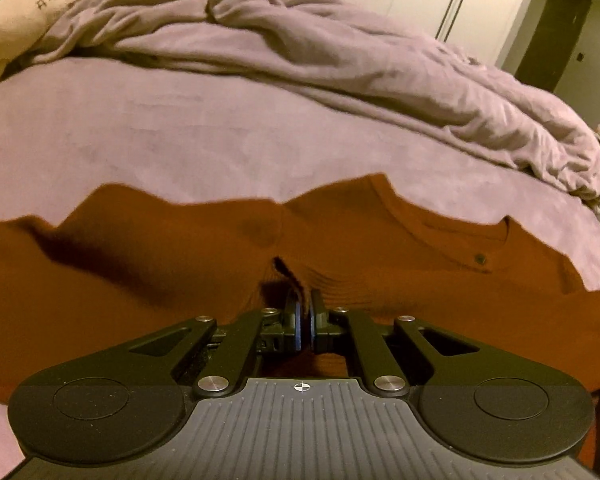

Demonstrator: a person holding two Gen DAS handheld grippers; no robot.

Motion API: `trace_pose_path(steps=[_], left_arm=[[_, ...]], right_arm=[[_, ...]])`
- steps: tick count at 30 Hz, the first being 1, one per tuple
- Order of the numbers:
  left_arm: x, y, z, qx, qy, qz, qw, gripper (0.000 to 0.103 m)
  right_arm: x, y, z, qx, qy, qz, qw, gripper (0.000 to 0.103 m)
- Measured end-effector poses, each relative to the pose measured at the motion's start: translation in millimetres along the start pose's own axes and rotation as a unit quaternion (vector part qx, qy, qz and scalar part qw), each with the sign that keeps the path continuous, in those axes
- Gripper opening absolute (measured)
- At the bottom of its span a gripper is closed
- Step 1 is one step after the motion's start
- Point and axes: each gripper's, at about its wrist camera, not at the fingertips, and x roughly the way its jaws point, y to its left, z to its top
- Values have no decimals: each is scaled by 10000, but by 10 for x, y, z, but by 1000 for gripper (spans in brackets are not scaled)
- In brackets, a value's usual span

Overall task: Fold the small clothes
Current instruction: 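Carry the held sleeve across the cardigan body with the left gripper, then open the left gripper to release the folded sleeve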

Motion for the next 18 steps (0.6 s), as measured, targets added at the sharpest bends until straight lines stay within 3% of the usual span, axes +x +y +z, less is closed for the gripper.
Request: trace_pose_path(steps=[4, 8, 14, 18], left_arm=[[-62, -45, 120, -13, -314, -175, 9994, 6], [-35, -146, 153, 230, -476, -138, 9985, 6], [148, -51, -93, 433, -11, -2, 9991, 9], [17, -7, -87, 540, -83, 136, 9984, 15]], right_arm=[[27, -166, 6, 495, -21, -97, 9987, 21], [99, -217, -41, 632, 198, -210, 9976, 21], [141, -48, -128, -16, 323, -175, 9993, 21], [47, -97, -106, -85, 328, -44, 9994, 34]])
